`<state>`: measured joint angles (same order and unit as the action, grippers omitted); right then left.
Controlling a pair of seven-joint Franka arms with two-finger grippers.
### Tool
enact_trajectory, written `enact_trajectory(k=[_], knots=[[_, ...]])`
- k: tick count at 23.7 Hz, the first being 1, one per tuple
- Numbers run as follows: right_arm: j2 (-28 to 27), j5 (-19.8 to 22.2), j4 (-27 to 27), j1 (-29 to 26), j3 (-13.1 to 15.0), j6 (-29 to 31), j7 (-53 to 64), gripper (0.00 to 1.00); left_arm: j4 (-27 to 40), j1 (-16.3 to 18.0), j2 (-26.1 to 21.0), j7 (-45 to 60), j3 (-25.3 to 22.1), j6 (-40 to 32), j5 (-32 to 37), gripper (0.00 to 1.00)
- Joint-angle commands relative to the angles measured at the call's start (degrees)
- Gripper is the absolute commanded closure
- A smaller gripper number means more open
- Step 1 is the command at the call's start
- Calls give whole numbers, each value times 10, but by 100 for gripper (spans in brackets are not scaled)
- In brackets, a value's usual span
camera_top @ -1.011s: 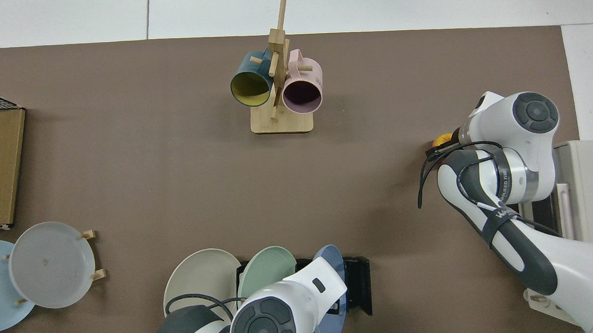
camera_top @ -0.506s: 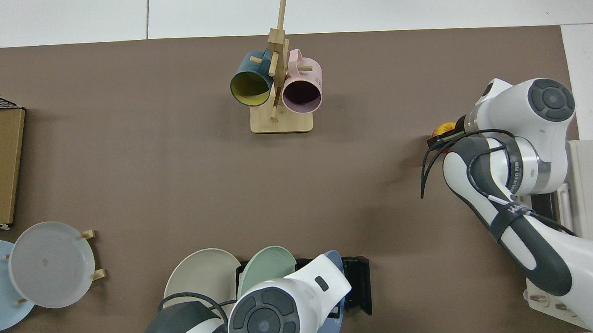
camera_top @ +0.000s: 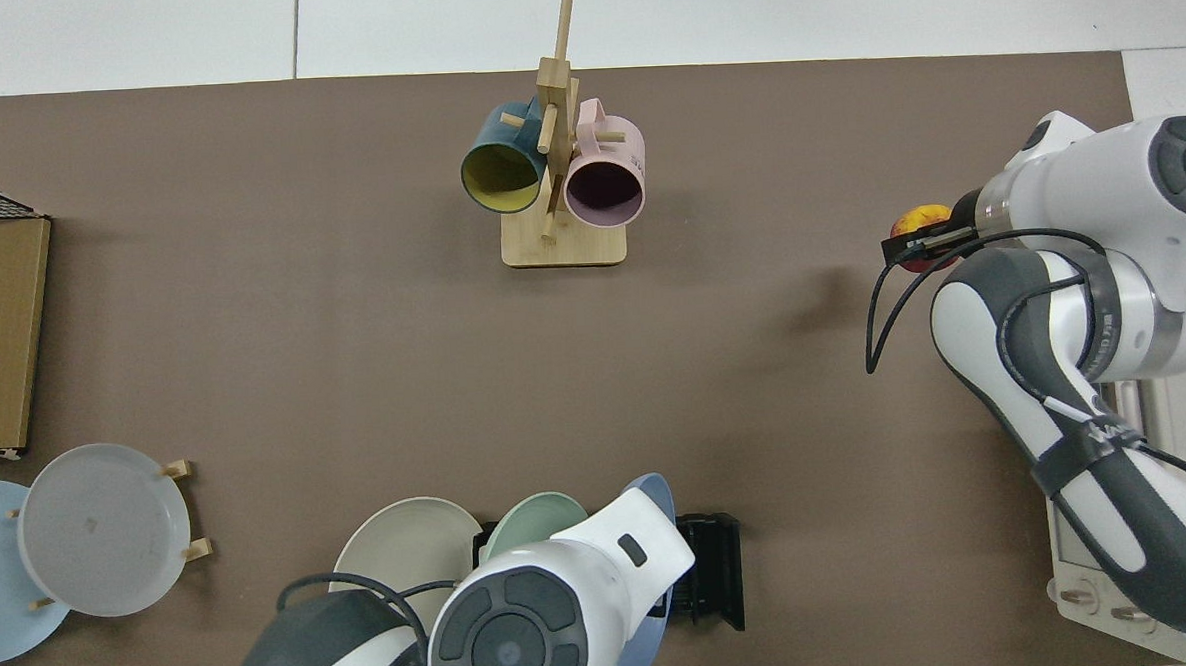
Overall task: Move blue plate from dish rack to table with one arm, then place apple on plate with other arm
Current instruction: 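Grasp the blue plate rim with the left gripper while the right gripper grasps the apple, then lift the blue plate out of the rack with the left gripper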
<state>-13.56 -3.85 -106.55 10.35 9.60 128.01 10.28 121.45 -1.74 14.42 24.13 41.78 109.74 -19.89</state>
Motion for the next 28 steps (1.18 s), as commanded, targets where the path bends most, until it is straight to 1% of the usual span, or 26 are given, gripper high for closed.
enact_trajectory(k=[1,4,6,11,13,15,19,21,23,25,28], knots=[[16,3,8,-1,2,-30,-10,100,-25,8,-5,-3,-21,-16,30,100],[27,3,18,-3,3,-60,-8,100,-49,8,-29,-3,-28,-17,53,100],[34,5,20,-6,2,-74,-6,100,-61,7,-41,-4,-42,-17,55,100],[48,20,20,-8,2,-94,-5,100,-103,1,-91,-29,-102,-17,55,100],[49,20,20,-9,2,-98,-4,100,-113,1,-107,-63,-138,-14,46,100],[50,20,20,-9,2,-99,-4,100,-112,1,-113,-105,-165,-8,35,100],[51,20,20,-5,2,-102,-4,100,-107,2,-123,-204,-221,9,-51,100],[51,20,20,-6,2,-102,-4,100,-105,3,-136,-239,-236,19,-68,100],[51,20,20,-7,2,-102,-3,100,-106,3,-155,-275,-255,21,-95,100],[51,20,20,-7,2,-102,-3,100,-106,3,-181,-328,-281,19,-157,100],[51,20,19,-8,2,-102,-3,100,-106,4,-221,-393,-295,26,-205,100]])
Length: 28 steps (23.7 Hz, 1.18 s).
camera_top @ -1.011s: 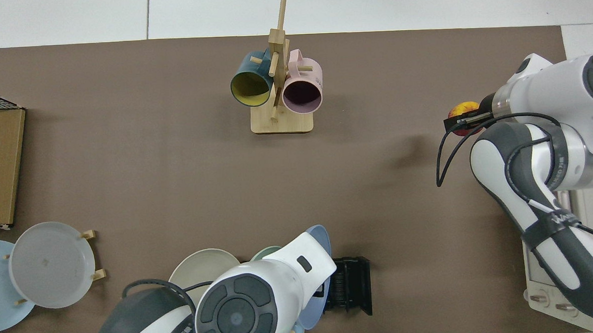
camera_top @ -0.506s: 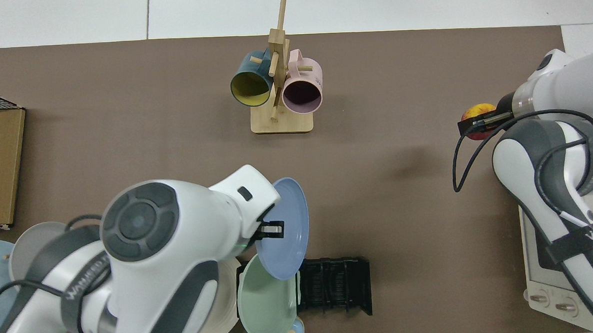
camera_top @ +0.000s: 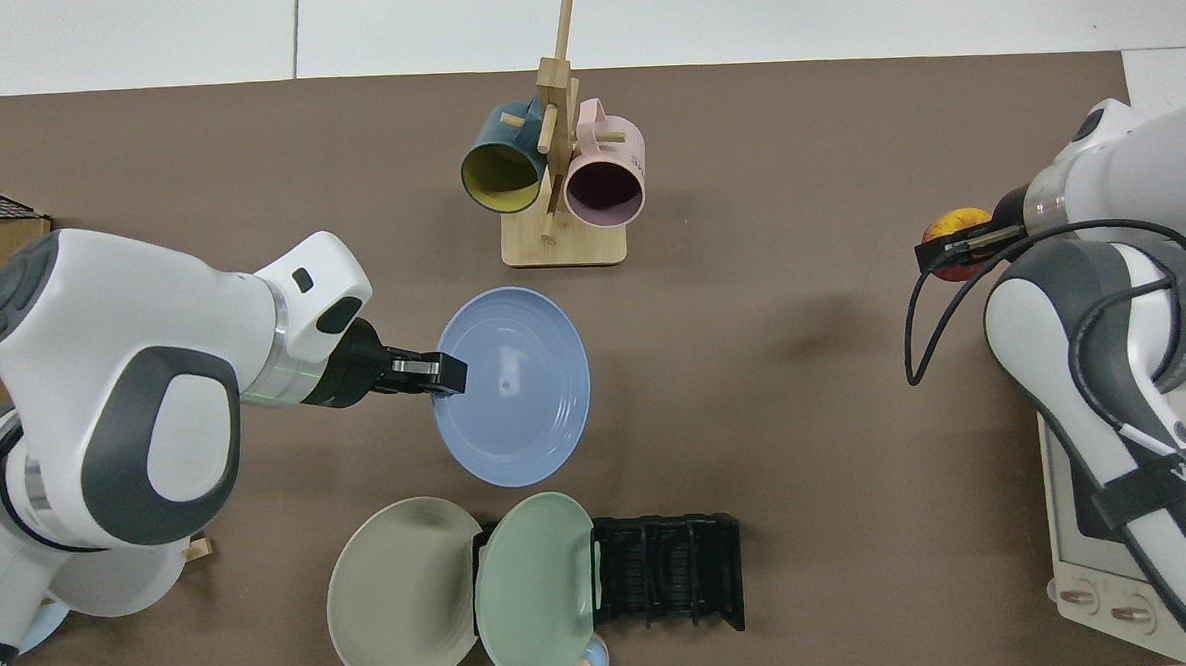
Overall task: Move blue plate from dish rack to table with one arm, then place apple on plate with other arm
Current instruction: 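Lift the blue plate out of the rack with the left gripper, then lower the plate onto the table while the right gripper carries the apple over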
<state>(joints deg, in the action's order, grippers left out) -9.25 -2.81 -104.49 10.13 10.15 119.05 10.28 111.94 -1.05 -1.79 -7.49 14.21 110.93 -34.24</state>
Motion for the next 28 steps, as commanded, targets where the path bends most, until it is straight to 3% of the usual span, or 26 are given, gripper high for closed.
enact_trajectory(k=[1,4,8,13,21,26,28], knots=[[8,10,-2,-6,-4,-12,-3,100,-11,-2,-71,-87,-21,19,-71,100],[9,10,-2,1,-5,-13,-9,100,-11,8,-97,-121,-30,22,-127,100],[13,10,-1,8,-11,-25,-27,100,-6,7,-120,-171,-31,65,-149,100],[19,9,-1,88,-10,-29,-139,100,-8,2,-175,-193,-15,94,-168,100],[17,4,-1,151,-11,-18,-228,100,-7,-1,-185,-201,19,113,-187,100],[14,-1,-11,182,-12,-2,-273,100,-4,-12,-184,-175,28,146,-189,57],[13,-2,-13,190,-12,-1,-290,100,-4,-12,-184,-173,28,147,-188,55]])
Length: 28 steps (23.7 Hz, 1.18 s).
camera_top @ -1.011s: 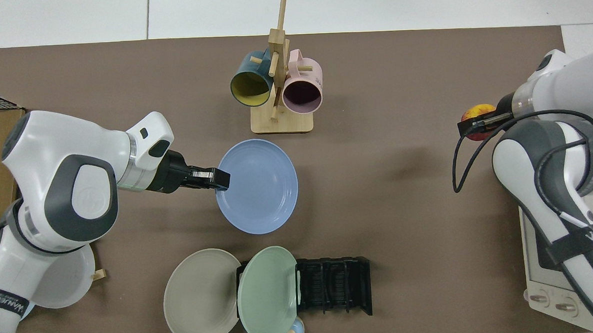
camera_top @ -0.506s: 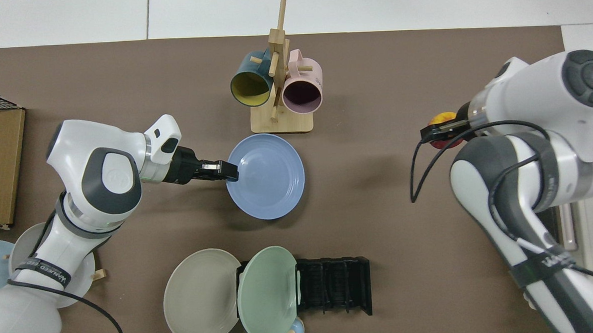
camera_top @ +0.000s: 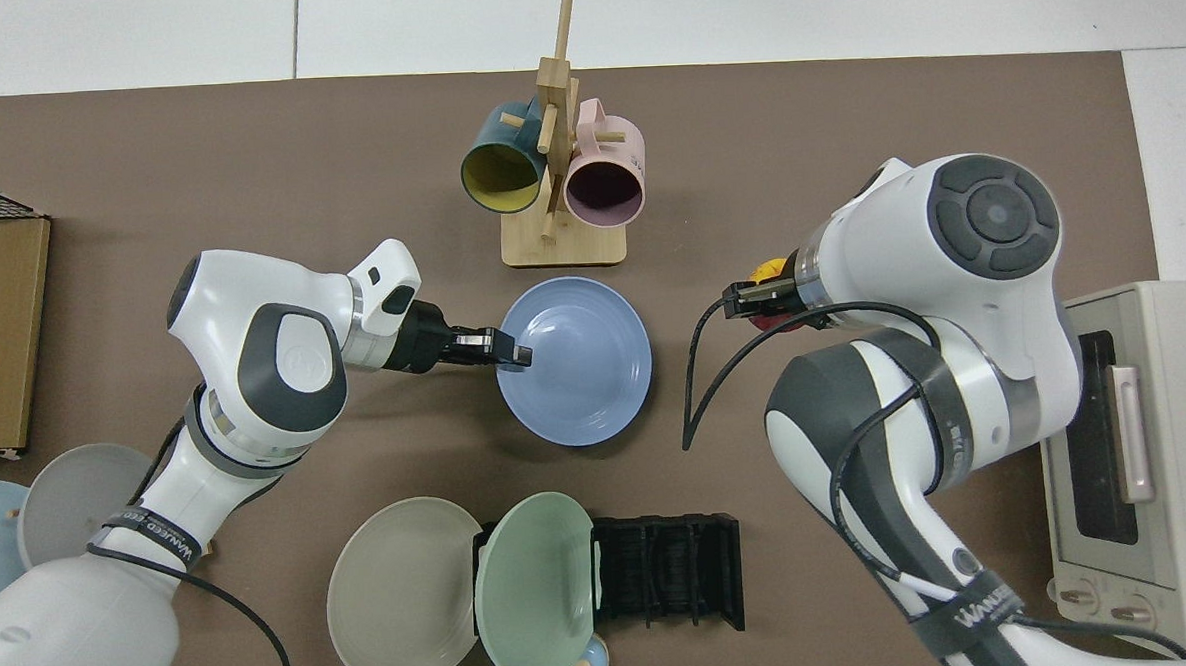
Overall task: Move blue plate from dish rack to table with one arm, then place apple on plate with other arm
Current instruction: 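Lower the plate onto the table while the right gripper carries the apple over, then release the plate with the left gripper while the right gripper lowers the apple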
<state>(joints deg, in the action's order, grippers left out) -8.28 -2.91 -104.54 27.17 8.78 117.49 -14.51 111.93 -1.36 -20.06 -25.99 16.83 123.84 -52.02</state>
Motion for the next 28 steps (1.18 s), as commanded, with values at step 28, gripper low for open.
enact_trajectory(k=[28], knots=[[-119,-53,-22,155,-1,207,-213,100,-262,-12,74,296,-2,-272,481,18]])
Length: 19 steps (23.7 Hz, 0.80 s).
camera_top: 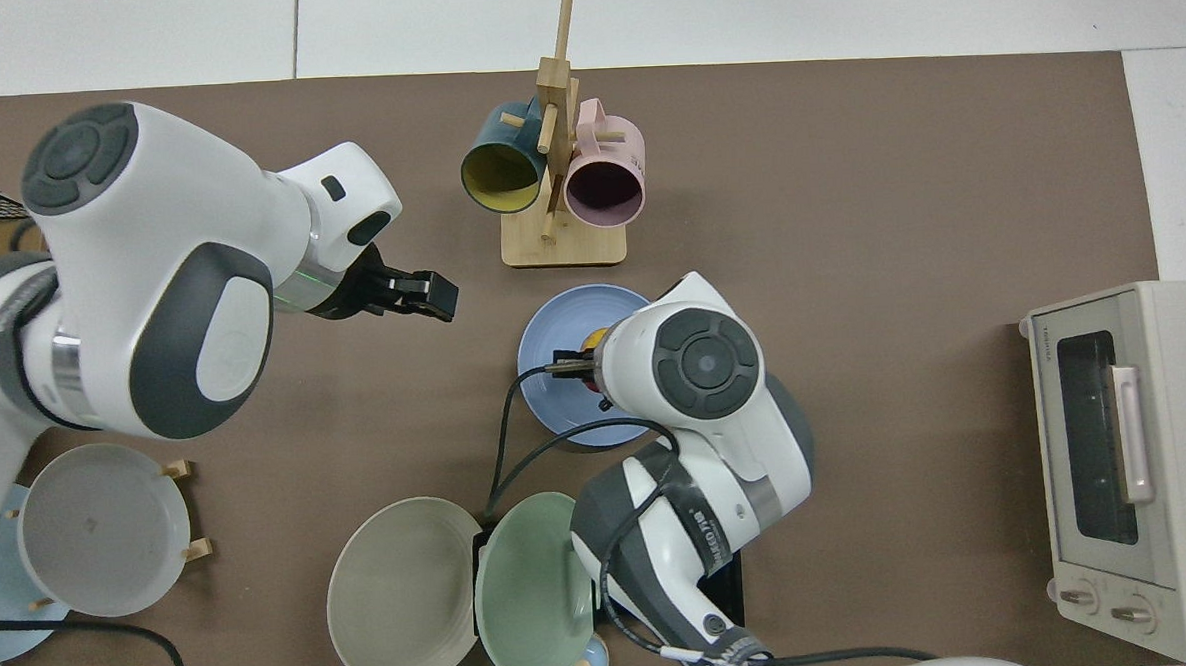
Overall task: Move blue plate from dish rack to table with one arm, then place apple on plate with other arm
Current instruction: 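Release the plate with the left gripper while the right gripper lowers the apple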
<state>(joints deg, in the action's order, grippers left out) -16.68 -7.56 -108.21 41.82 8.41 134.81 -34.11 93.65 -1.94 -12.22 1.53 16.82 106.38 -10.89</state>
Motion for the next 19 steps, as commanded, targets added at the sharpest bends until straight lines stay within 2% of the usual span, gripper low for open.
enact_trajectory(k=[1,3,9,13,15,17,18,19], knots=[[-40,-6,16,8,3,34,-16,100,-89,-6,-3,21,-2,-113,80,17],[-48,-6,16,8,3,35,-11,100,-97,-6,-3,20,-9,-131,96,15],[-56,-7,10,11,3,45,-8,100,-88,-7,60,14,-28,-165,101,15],[-51,-7,-2,9,3,41,-4,96,-84,-7,83,13,-35,-195,101,15],[-51,-7,-2,8,3,40,-4,90,-72,-7,98,8,-45,-202,100,15],[-49,-8,-5,6,3,29,-4,79,-40,-8,122,-1,-50,-197,100,15],[-47,-7,-9,5,3,27,-4,77,-19,-8,135,-2,-55,-189,100,13],[-47,-7,-11,5,3,26,-3,75,-4,-8,143,-2,-58,-178,100,6]])
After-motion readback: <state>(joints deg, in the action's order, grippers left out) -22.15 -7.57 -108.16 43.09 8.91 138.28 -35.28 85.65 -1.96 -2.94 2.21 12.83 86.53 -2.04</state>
